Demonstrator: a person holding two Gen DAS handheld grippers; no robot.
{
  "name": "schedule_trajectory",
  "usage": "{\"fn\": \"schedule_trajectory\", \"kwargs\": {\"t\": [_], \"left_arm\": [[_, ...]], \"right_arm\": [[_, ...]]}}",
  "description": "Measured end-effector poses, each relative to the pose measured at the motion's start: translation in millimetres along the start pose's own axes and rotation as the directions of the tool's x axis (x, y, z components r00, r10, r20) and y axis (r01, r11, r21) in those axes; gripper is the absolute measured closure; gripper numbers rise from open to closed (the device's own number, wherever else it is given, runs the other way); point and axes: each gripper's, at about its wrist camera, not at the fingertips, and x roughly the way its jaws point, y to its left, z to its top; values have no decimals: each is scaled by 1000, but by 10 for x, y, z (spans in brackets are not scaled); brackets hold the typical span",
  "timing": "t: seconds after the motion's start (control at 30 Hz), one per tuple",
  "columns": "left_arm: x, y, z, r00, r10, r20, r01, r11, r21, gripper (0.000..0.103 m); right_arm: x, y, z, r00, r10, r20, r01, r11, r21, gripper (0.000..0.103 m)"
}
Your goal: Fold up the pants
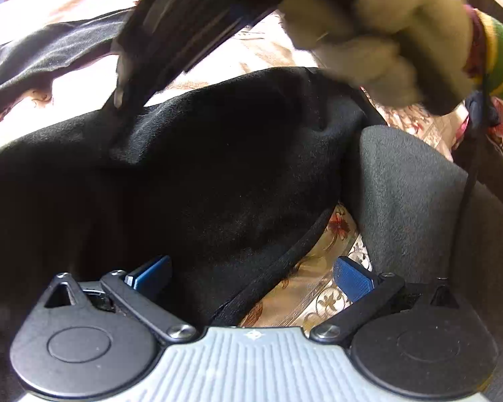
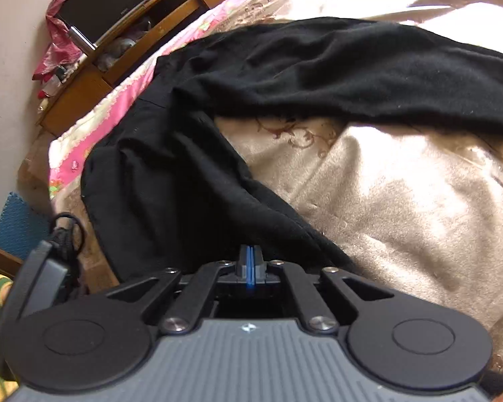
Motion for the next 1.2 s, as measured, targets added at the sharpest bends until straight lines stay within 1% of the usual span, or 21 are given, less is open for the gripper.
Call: {"fn": "schedule_trajectory", "kwargs": {"t": [0.03, 0.1, 0.13, 0.17, 0.2, 0.27, 0.33, 0.4, 0.47, 0.5, 0.53, 0.6, 0.63, 0.67, 0.7, 0.87, 0.93, 1.07, 1.13, 1.17, 1.2], "left_arm": [[-45, 6, -24, 1000, 23, -5, -23, 1000, 3, 0], [-175, 79, -95, 996, 89, -12, -89, 996, -2, 0], [-276, 144, -138, 993, 121, -15, -121, 992, -17, 0], [-391, 223, -173, 990, 142, -17, -143, 989, -40, 0], [-510, 301, -199, 988, 157, -14, -157, 986, -63, 0], [-791, 491, -241, 974, 227, -4, -226, 969, -101, 0], [-1073, 706, -244, 947, 320, 20, -315, 941, -124, 0], [-1336, 987, -236, 921, 386, 44, -376, 914, -151, 0], [-1584, 1350, -203, 872, 485, 63, -473, 870, -141, 0], [-1656, 1520, -181, 853, 518, 64, -507, 852, -135, 0], [-1721, 1777, -137, 830, 555, 54, -544, 827, -139, 0], [-1847, 2260, -56, 808, 588, 43, -573, 801, -174, 0], [-1903, 2486, -19, 803, 594, 44, -576, 794, -193, 0], [-1987, 2747, 9, 799, 599, 49, -577, 788, -213, 0], [-2032, 2999, 43, 802, 595, 54, -570, 788, -231, 0], [-2036, 3959, 63, 792, 610, 9, -581, 760, -291, 0], [-2015, 4178, 49, 787, 617, -11, -593, 752, -289, 0], [-2065, 4265, 63, 789, 614, 23, -584, 761, -281, 0], [-2069, 4409, 99, 780, 626, 7, -596, 746, -298, 0], [-2059, 4503, 105, 781, 624, -14, -595, 737, -321, 0], [-2008, 4600, 94, 797, 602, -46, -579, 741, -340, 0]], "right_arm": [[111, -148, 8, 997, -81, 15, 80, 996, 33, 103], [136, -373, 75, 999, -46, 25, 42, 987, 155, 103], [86, -357, 110, 998, -56, 27, 51, 985, 166, 103], [9, -238, 167, 993, -107, 44, 103, 990, 92, 103], [-59, -142, 195, 990, -130, 56, 128, 991, 36, 91], [-204, -8, 277, 989, -116, 90, 119, 993, -26, 92], [-237, 67, 440, 991, -70, 117, 79, 995, -68, 92], [-120, 177, 657, 988, -81, 130, 102, 981, -164, 91], [53, 251, 926, 988, -96, 122, 123, 961, -247, 83], [163, 292, 1102, 988, -98, 116, 128, 949, -289, 74], [249, 322, 1263, 988, -100, 117, 133, 939, -317, 70], [418, 393, 1588, 986, -102, 128, 145, 909, -390, 68], [532, 423, 1764, 985, -115, 132, 162, 883, -440, 64], [628, 431, 1901, 983, -129, 131, 176, 868, -465, 57], [754, 405, 2053, 984, -138, 111, 175, 860, -479, 55], [1243, 226, 2552, 979, -202, 24, 187, 844, -502, 55], [1360, 195, 2657, 981, -195, -4, 168, 857, -488, 55], [1484, 243, 2762, 986, -162, -32, 123, 847, -517, 52], [1535, 245, 2803, 986, -161, -53, 110, 847, -520, 52], [1549, 240, 2823, 986, -155, -60, 103, 854, -511, 54], [1573, 237, 2839, 986, -149, -68, 96, 863, -497, 58]]}}
